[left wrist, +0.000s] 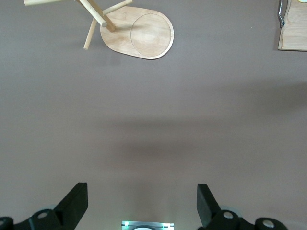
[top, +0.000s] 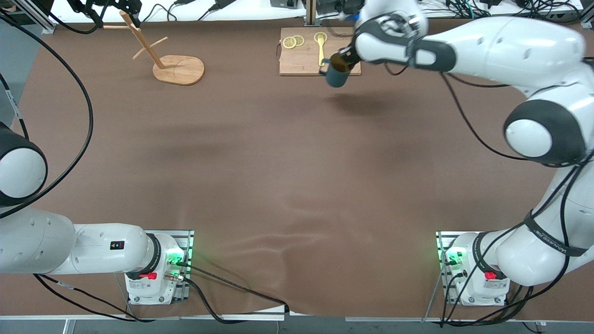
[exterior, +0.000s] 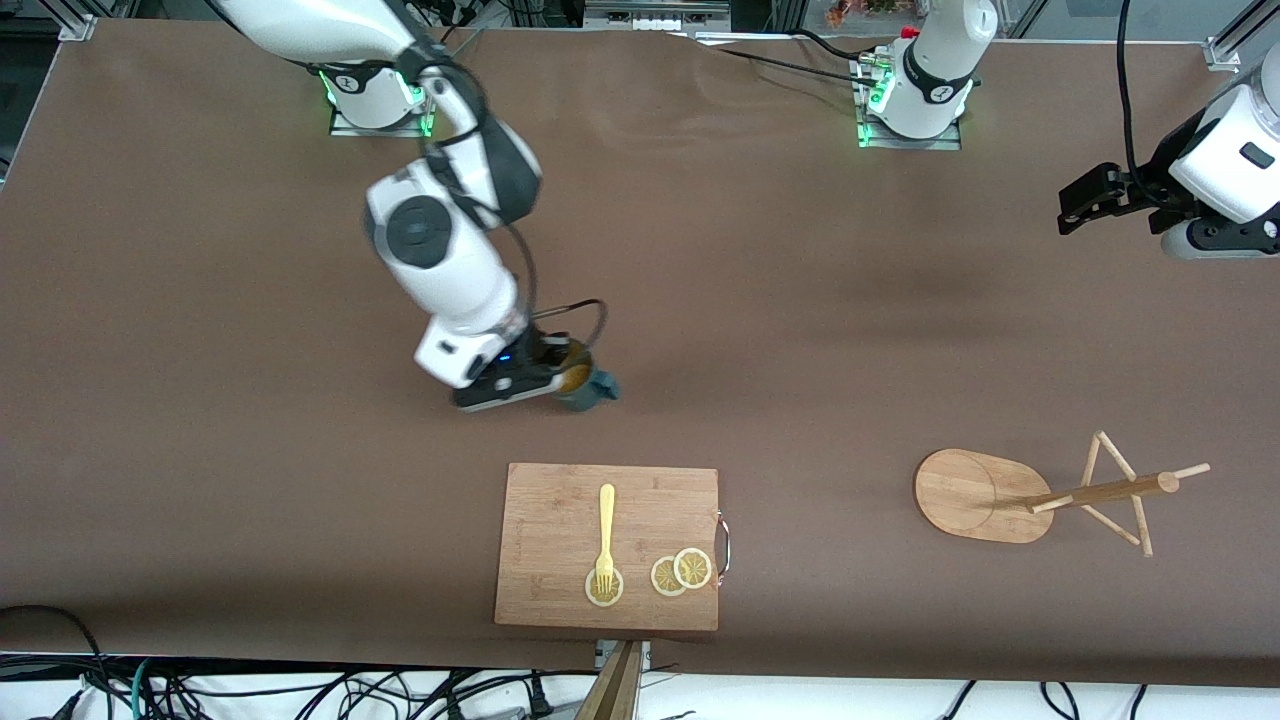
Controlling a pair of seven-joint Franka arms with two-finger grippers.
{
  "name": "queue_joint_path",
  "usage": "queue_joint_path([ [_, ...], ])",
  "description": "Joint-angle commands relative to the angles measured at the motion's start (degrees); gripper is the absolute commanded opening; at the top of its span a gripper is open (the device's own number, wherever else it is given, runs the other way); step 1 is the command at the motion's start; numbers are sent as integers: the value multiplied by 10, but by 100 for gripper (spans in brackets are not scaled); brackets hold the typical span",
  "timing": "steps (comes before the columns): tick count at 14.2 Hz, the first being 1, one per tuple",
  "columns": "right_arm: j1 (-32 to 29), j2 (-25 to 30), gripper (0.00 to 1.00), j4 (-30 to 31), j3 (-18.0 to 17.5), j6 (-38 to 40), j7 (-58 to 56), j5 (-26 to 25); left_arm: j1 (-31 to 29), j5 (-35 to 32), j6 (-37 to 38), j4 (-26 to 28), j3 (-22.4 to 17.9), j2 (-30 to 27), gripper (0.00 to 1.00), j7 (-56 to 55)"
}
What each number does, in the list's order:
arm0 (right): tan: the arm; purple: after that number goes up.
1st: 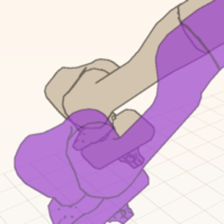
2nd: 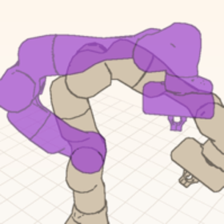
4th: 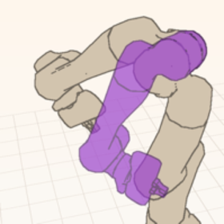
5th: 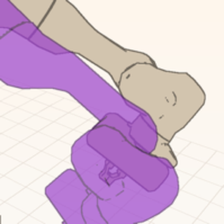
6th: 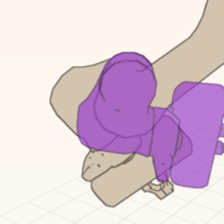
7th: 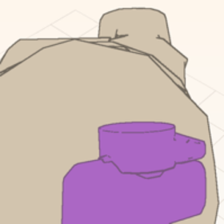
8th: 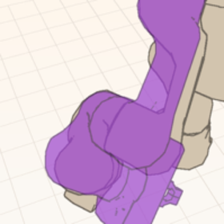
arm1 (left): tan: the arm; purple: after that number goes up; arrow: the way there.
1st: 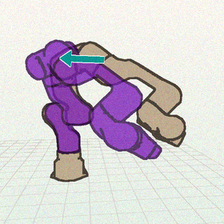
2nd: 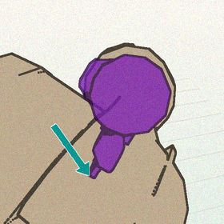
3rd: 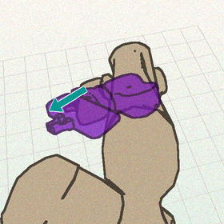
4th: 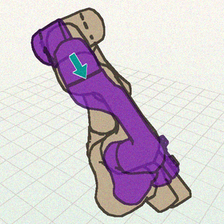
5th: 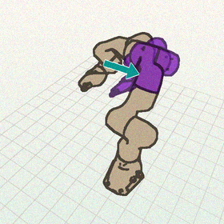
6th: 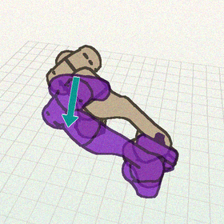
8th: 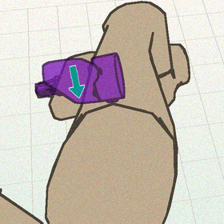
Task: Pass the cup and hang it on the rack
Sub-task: 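Slide the teal mug with the right gripper toward the table middle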
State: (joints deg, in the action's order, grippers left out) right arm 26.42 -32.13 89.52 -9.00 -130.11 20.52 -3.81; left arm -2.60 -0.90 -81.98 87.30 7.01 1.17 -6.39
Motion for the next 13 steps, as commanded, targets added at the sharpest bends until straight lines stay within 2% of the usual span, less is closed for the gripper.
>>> queue_joint_path([
  [1,39,-62,0,-46,8,-5,-13,-43,-4,4,4,-12,2,2,100,11],
  [5,110,-67,0,-54,10,-16,-16,-52,-5,5,4,-13,1,9,100,11],
  [11,115,-106,0,-58,10,-62,-49,-48,-5,5,3,-13,1,10,100,11],
  [12,114,-107,16,-58,10,-77,-52,-44,-5,5,3,-13,1,10,100,11],
  [13,114,-105,99,-58,10,-80,-50,-44,-6,5,3,-13,1,9,100,11],
])
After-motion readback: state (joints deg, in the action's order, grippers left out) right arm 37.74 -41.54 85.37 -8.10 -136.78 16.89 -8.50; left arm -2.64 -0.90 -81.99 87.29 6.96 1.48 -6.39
